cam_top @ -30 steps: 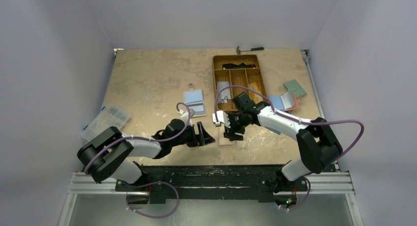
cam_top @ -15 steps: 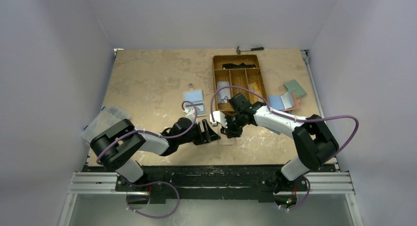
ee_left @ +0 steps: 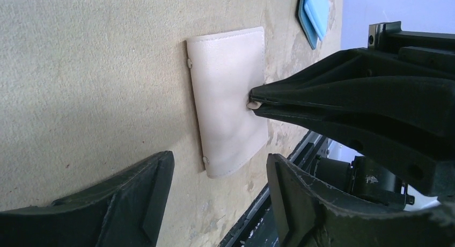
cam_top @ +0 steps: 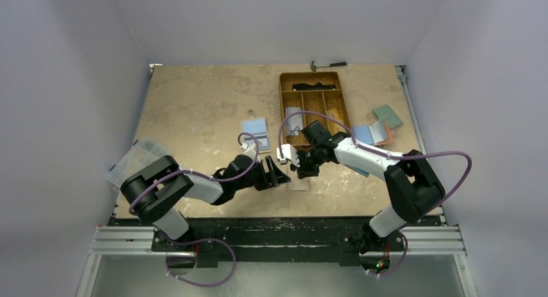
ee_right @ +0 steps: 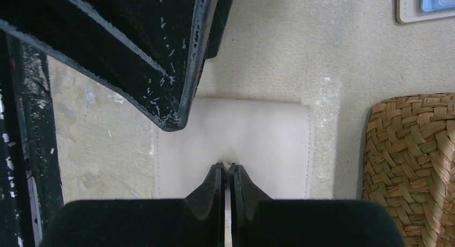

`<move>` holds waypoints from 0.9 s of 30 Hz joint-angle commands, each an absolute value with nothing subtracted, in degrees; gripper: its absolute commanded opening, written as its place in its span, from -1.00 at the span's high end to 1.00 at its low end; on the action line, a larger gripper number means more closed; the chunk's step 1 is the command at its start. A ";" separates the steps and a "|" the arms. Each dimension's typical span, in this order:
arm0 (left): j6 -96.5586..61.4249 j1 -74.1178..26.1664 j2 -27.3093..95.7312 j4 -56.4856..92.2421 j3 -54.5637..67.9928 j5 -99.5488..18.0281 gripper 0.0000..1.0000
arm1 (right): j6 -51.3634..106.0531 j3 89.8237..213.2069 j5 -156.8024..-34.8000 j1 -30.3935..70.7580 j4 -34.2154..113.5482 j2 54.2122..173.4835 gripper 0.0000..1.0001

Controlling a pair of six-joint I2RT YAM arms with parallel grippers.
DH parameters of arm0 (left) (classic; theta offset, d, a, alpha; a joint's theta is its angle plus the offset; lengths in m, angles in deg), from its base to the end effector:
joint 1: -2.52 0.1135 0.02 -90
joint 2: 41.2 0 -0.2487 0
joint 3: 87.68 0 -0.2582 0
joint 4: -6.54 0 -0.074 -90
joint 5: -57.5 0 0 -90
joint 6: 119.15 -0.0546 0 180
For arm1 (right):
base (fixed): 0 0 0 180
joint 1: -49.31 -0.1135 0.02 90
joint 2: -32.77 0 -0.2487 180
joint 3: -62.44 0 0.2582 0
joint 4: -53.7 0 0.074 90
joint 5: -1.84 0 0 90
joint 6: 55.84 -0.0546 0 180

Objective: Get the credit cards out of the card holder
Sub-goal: Open the card holder at the center of the board.

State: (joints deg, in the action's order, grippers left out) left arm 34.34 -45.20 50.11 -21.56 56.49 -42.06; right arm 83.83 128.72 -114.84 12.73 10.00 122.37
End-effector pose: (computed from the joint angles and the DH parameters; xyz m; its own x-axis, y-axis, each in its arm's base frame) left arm 0.1854 -0.2174 0.0906 -0.8798 -0.3441 -0.3280 0.0931 0.5519 -0.8287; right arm 0.2290 0.2004 0.1469 0.0348 -0.8224 -0.5678 -0.9993 -0.0215 -0.0301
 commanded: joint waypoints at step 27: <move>27.16 -45.46 35.53 -6.61 59.53 -34.22 -0.38 | 103.20 122.93 -122.76 24.81 -1.16 115.70 0.48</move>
